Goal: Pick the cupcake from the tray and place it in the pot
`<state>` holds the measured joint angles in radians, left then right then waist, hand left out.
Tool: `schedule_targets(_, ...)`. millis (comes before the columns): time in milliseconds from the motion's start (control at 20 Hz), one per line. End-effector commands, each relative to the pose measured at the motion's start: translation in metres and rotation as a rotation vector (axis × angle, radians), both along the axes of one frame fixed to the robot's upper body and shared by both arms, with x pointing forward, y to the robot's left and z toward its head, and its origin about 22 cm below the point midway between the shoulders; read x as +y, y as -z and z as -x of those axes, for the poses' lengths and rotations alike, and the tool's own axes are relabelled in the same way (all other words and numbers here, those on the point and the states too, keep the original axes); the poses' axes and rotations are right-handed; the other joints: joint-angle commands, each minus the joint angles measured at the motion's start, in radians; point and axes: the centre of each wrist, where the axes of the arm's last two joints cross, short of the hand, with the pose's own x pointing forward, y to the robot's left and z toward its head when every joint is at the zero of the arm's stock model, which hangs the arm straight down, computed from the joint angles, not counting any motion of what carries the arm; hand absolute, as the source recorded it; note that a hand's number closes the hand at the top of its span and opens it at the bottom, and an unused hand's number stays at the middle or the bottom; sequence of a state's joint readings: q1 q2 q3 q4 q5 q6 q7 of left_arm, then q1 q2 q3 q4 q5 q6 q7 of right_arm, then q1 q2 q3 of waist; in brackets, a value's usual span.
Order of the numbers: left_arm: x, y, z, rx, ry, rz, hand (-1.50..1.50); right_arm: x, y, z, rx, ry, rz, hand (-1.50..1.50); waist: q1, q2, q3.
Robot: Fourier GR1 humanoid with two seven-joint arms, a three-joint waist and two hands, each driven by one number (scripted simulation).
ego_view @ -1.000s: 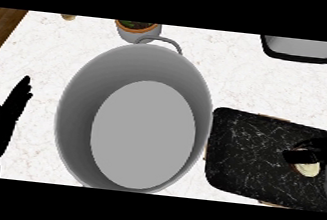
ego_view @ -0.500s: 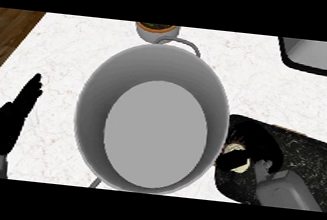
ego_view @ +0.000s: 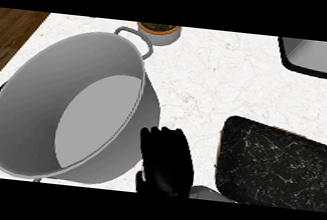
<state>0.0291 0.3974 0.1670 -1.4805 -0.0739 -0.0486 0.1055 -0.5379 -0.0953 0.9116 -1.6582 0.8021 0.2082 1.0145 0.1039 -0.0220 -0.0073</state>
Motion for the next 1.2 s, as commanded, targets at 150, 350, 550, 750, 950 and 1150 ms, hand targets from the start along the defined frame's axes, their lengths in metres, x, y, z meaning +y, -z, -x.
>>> schedule_targets(150,-0.023,0.011,-0.010,-0.011,0.023,0.065,0.00,0.043,-0.041,0.069,-0.411,-0.088,-0.101,1.50,-0.071,-0.006,0.002)
schedule_targets(350,-0.035,-0.002,-0.016,-0.042,0.028,0.057,0.00,0.041,-0.053,0.077,-0.414,-0.042,-0.250,1.50,-0.063,0.003,0.006)
schedule_targets(550,-0.039,0.004,-0.018,-0.041,0.003,0.069,0.00,0.045,-0.055,0.067,-0.430,0.004,-0.323,1.50,-0.064,0.013,0.005)
schedule_targets(750,-0.043,0.000,-0.015,-0.048,0.028,0.066,0.00,0.047,-0.075,0.060,-0.465,0.018,-0.376,1.50,-0.061,0.012,0.005)
schedule_targets(950,-0.049,0.009,-0.015,-0.067,0.016,0.063,0.00,0.057,-0.070,0.041,-0.501,0.030,-0.407,1.50,-0.061,0.019,0.005)
schedule_targets(1150,-0.035,0.002,-0.021,-0.064,0.013,0.052,0.00,0.065,-0.082,0.016,-0.492,0.055,-0.410,1.50,-0.066,0.022,0.005)
